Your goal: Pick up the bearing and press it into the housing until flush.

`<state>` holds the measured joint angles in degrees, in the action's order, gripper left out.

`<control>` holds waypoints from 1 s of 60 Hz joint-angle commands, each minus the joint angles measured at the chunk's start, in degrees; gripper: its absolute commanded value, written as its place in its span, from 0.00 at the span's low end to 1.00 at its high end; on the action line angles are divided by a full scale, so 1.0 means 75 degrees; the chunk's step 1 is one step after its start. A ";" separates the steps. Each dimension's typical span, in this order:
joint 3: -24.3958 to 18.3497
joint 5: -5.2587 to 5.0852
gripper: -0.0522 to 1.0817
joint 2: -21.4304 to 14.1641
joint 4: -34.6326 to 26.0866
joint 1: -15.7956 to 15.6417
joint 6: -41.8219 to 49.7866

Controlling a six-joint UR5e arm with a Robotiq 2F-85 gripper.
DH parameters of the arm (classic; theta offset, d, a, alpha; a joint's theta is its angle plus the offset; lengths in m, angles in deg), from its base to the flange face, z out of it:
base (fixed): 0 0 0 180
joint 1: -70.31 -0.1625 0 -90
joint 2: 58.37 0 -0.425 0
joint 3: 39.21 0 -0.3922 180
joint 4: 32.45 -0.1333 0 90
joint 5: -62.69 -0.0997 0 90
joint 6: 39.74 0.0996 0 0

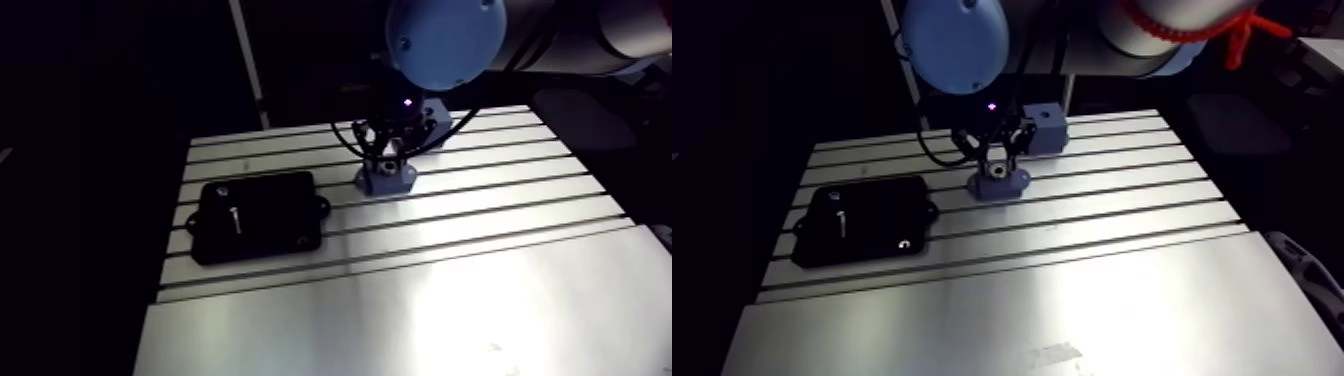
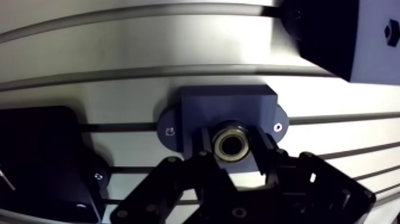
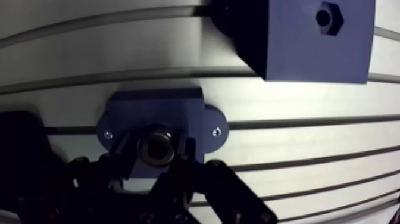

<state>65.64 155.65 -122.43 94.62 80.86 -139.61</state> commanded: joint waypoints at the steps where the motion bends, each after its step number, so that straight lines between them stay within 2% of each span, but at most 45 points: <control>1: -0.0005 -0.0002 0.69 0.0017 0.0009 0.0012 -0.0003; 35: -0.0074 -0.0003 0.69 0.0006 -0.0001 0.0024 -0.0003; 37: -0.0075 0.0007 0.65 -0.0004 -0.0001 0.0014 -0.0003; 38: -0.0086 0.0009 0.50 -0.0016 -0.0011 0.0013 -0.0003; 39: -0.0086 0.0009 0.50 -0.0016 -0.0011 0.0013 -0.0003; 40: -0.0087 -0.0001 0.24 -0.0028 -0.0023 0.0013 -0.0003; 41: -0.0087 -0.0001 0.24 -0.0028 -0.0023 0.0013 -0.0003; 42: -0.0087 -0.0002 0.06 -0.0049 -0.0035 0.0012 -0.0013; 60: -0.0044 -0.0026 0.05 -0.0375 -0.0105 0.0036 -0.0015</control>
<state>65.01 155.54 -123.68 94.22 81.03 -139.70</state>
